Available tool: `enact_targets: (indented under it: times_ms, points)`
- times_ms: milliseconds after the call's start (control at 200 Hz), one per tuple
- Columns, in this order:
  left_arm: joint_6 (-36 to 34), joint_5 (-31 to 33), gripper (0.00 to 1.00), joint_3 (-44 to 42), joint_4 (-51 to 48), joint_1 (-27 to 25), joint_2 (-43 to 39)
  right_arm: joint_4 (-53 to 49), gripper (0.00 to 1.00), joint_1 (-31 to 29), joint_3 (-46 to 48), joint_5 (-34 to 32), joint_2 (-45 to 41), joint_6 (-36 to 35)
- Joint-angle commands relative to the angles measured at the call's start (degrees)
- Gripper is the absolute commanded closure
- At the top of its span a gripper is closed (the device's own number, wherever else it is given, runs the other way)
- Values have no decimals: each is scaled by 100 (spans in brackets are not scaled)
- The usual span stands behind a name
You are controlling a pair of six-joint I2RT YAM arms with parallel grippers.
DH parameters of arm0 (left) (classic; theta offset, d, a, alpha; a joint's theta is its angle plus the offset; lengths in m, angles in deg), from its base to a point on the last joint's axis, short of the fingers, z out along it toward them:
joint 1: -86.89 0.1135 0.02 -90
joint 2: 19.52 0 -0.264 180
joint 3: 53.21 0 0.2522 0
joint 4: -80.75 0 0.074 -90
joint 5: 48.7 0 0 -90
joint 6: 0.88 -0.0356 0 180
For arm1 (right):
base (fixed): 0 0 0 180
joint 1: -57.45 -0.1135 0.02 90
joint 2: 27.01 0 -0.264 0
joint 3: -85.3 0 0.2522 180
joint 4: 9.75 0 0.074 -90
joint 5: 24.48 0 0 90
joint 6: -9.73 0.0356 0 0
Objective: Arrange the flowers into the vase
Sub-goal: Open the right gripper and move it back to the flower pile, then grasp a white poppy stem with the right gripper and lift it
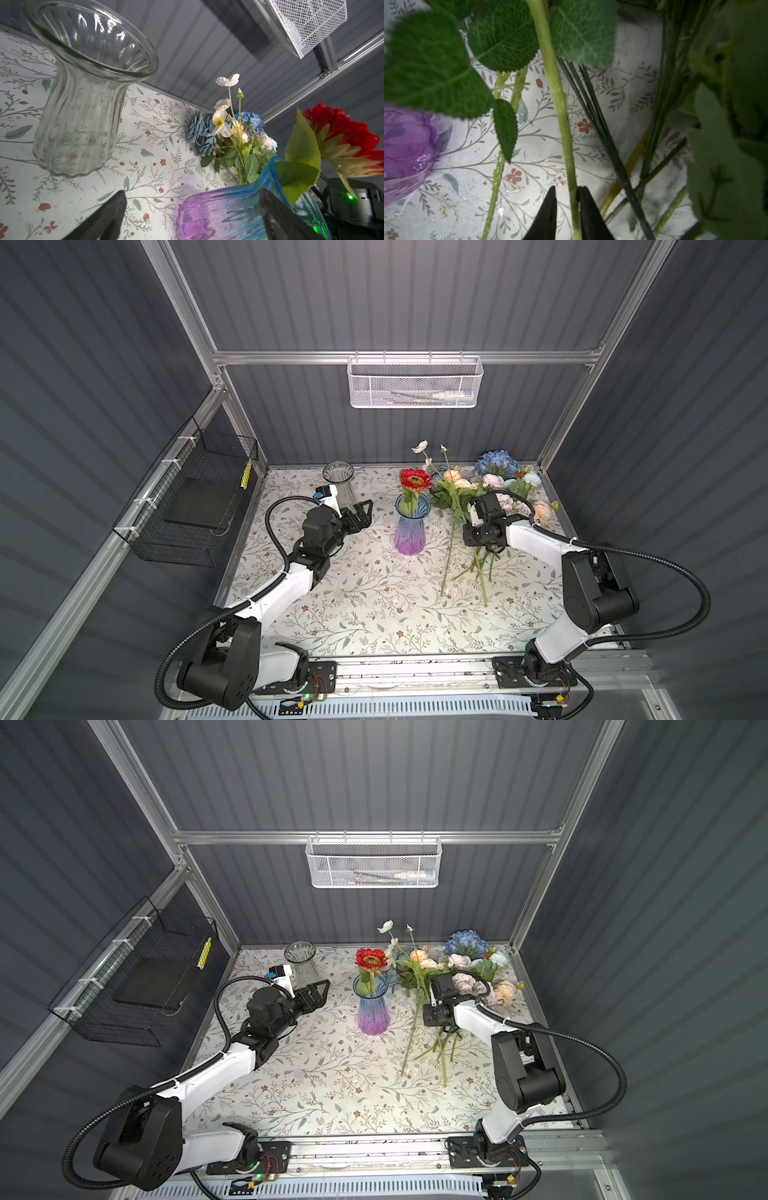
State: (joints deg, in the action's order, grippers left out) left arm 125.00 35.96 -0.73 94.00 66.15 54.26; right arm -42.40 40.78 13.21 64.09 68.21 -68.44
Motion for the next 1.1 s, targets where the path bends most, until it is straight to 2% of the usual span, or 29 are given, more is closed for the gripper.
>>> enact_targets:
  times_ms: [0,75,335,500,695,941,1096]
  points:
    - [76,-81,1,-5,167,-19,49,-86,86,27,-88,44,-15,69]
    - [73,-81,1,-9,161,-19,32,-62,85,45,-74,39,-19,102]
    - [73,-85,1,27,155,-19,18,-164,68,58,-174,-61,142,243]
    - [88,-107,1,30,157,-19,6,-204,67,58,-285,-96,299,336]
    - [52,-81,1,65,95,-17,-21,-31,73,57,-216,115,331,398]
    - [25,-39,0,131,26,-14,5,149,100,58,-21,193,-148,343]
    - [24,42,1,139,18,-19,13,264,100,58,231,117,-799,203]
